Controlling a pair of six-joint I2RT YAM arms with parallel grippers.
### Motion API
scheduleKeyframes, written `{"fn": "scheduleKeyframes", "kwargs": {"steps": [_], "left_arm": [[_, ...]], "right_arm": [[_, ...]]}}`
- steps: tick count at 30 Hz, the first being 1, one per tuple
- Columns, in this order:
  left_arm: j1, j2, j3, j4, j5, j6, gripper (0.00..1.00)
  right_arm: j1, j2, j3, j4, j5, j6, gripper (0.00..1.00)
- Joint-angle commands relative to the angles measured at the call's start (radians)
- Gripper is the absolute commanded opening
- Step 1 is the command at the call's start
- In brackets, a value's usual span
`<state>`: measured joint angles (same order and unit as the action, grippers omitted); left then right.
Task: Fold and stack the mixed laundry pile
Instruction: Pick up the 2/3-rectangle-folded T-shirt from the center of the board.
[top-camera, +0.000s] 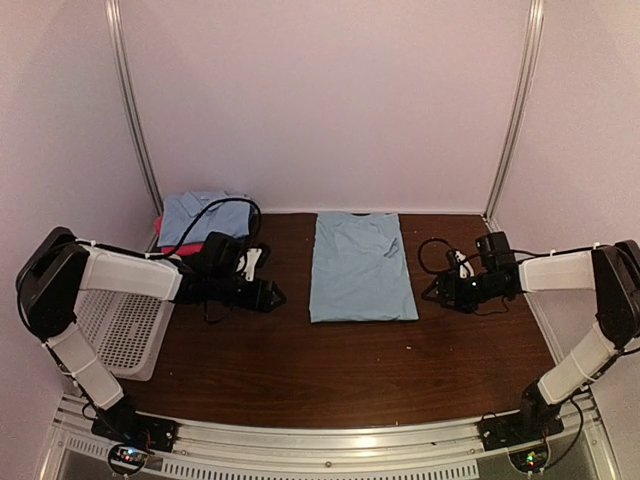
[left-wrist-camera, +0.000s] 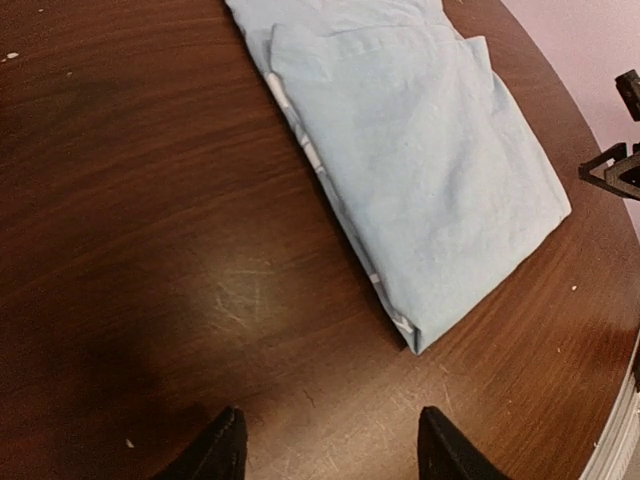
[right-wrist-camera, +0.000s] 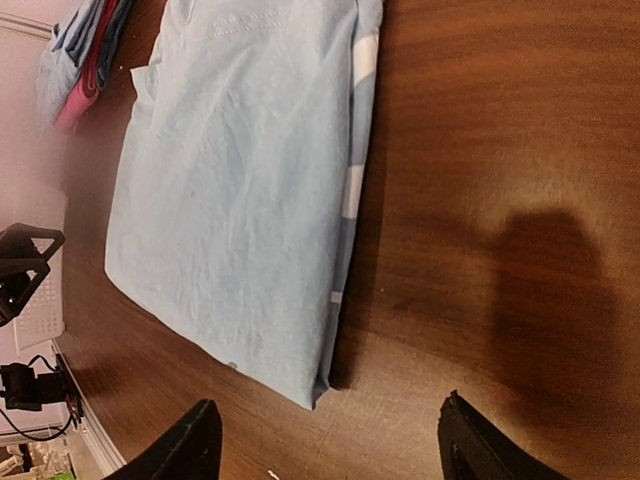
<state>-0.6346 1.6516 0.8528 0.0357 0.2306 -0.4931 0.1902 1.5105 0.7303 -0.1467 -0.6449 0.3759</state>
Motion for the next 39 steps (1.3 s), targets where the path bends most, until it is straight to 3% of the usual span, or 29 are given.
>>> {"fn": "scheduleKeyframes", "kwargs": {"steps": [1, 8, 17, 24, 31, 39], "left_arm": [[-0.052, 0.042, -0.045, 0.176, 0.09, -0.083, 0.56], [-0.096, 0.137, -0.045, 0.261, 0.117, -0.132, 0.44], [-0.106, 0.294, 0.025, 0.338, 0.172, -0.161, 0.36], [-0.106, 0.355, 0.074, 0.36, 0.19, -0.171, 0.28], [-0.107, 0.346, 0.056, 0.371, 0.208, -0.17, 0.0], [-0.127, 0.22, -0.057, 0.369, 0.222, -0.161, 0.0]], "right_arm": [[0.032, -0.003, -0.071, 0.116, -0.043, 0.053, 0.72], [0.107, 0.076, -0.115, 0.222, -0.065, 0.098, 0.57], [0.113, 0.147, -0.135, 0.28, -0.052, 0.103, 0.5], [0.113, 0.23, -0.095, 0.312, -0.066, 0.116, 0.3], [0.116, 0.193, -0.147, 0.332, -0.104, 0.142, 0.01], [0.175, 0.075, -0.226, 0.315, -0.113, 0.179, 0.0]]}}
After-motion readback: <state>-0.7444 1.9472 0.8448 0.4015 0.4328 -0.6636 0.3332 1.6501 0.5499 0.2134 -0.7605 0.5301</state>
